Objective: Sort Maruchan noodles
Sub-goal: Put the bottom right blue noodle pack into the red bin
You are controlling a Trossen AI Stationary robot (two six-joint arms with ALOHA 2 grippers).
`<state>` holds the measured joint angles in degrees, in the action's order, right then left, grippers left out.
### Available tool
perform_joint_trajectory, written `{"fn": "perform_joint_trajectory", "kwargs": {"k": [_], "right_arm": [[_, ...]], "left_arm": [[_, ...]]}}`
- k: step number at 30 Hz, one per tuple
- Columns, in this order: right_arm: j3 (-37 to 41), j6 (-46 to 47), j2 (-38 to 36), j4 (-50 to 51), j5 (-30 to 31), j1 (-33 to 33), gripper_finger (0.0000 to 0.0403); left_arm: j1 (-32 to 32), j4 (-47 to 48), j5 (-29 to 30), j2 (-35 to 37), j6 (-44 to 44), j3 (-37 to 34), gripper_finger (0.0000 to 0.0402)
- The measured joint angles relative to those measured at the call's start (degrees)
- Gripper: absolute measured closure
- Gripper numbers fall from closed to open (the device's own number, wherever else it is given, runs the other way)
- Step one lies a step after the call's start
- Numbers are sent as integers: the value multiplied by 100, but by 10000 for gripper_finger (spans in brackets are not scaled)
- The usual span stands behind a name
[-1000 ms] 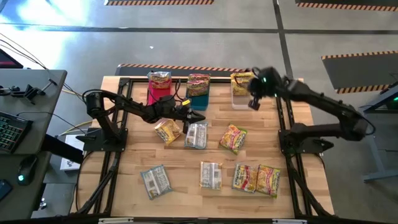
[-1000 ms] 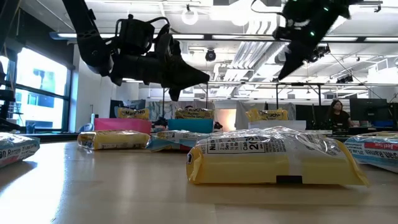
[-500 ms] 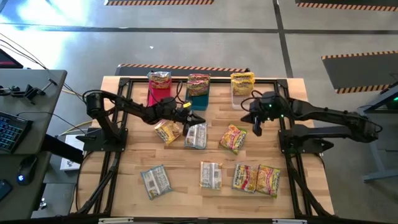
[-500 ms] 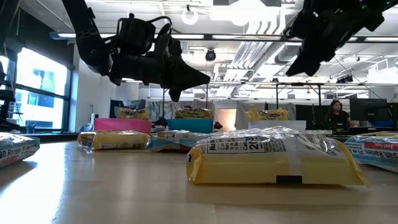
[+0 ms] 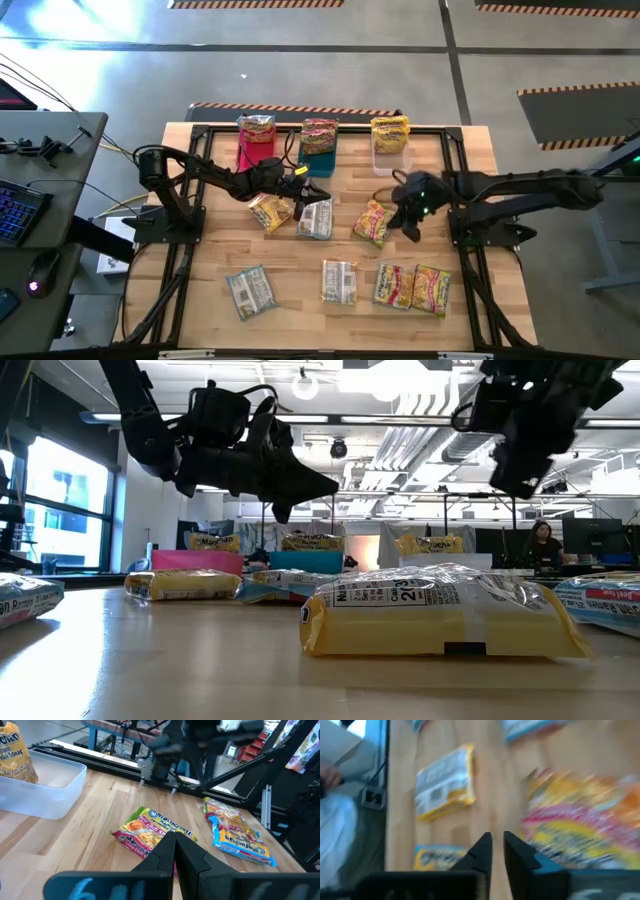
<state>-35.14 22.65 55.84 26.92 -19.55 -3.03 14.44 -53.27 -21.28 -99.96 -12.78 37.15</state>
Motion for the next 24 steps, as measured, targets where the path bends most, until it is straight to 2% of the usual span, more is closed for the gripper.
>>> {"fn": "perform_joint_trajectory", "kwargs": {"k": [3, 8, 13, 18, 24], "right_arm": [[0, 634, 275, -22, -63, 502, 326], [0, 1556, 892, -177, -60, 1155, 222], [-2, 1809, 1620, -442, -56, 1512, 138], [-2, 1738, 2303, -842, -58, 1695, 118], [-3, 1580, 2829, -1185, -69, 1932, 144]], "left_arm": [[0, 12, 2, 0, -2, 0, 401], [0, 15, 2, 0, -2, 0, 401], [0, 52, 2, 0, -2, 0, 401], [2, 127, 2, 0, 31, 0, 401], [0, 124, 2, 0, 33, 0, 401]]}}
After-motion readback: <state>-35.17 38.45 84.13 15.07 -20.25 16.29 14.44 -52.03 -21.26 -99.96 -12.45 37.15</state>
